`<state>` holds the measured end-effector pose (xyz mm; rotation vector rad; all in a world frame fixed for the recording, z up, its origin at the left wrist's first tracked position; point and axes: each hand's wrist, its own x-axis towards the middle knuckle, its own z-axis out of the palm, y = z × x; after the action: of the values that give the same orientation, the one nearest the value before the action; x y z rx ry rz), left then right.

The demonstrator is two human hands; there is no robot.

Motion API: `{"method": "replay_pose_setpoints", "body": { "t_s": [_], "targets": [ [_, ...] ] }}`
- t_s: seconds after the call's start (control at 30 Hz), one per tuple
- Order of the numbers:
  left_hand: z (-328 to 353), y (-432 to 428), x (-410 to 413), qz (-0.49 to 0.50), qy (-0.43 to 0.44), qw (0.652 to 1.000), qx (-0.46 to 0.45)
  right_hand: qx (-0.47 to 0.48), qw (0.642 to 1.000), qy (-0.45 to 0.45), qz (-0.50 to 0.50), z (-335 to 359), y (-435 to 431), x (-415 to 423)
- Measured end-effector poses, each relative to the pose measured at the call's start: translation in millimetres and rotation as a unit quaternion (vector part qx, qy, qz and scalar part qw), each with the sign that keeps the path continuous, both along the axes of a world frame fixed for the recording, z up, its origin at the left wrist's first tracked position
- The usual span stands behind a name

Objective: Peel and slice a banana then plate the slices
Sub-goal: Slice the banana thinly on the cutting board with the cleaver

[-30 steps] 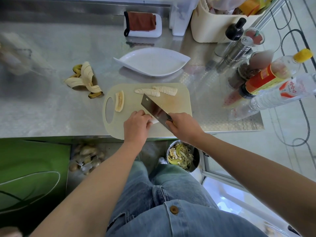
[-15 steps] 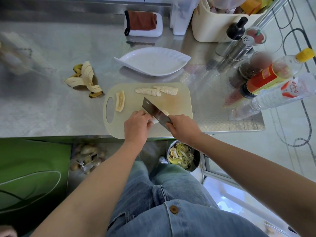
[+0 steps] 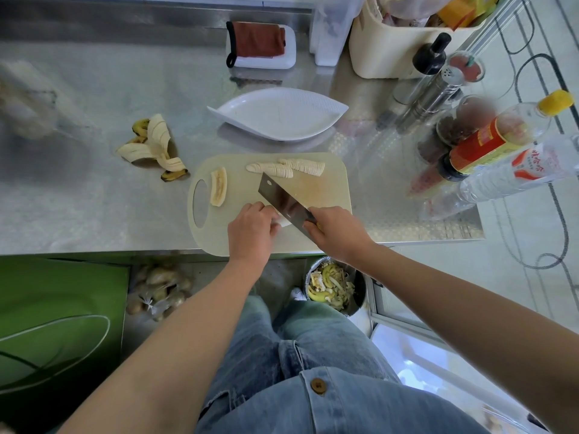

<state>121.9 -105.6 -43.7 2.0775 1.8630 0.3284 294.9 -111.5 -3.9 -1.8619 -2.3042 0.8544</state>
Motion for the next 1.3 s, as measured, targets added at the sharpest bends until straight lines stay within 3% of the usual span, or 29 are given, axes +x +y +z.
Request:
{"method": "replay_pose_setpoints", "body": {
  "t_s": [0.4,0.7,1.3],
  "targets": [
    [-1,1,-1,-0.006,-0.003,1.000,0.001,-0.012,0.999,-0.042,0.006,-10,-4,-1],
    [-3,0,-11,-0.016,-0.047,0.999,0.008,0.006,1.000,0.012,-0.005,-4,2,-1],
    [-4,1,-10,-0.011,-0.055,0.998,-0.001,-0.012,0.999,-0.041,-0.001,-10,-4,-4]
  ]
}}
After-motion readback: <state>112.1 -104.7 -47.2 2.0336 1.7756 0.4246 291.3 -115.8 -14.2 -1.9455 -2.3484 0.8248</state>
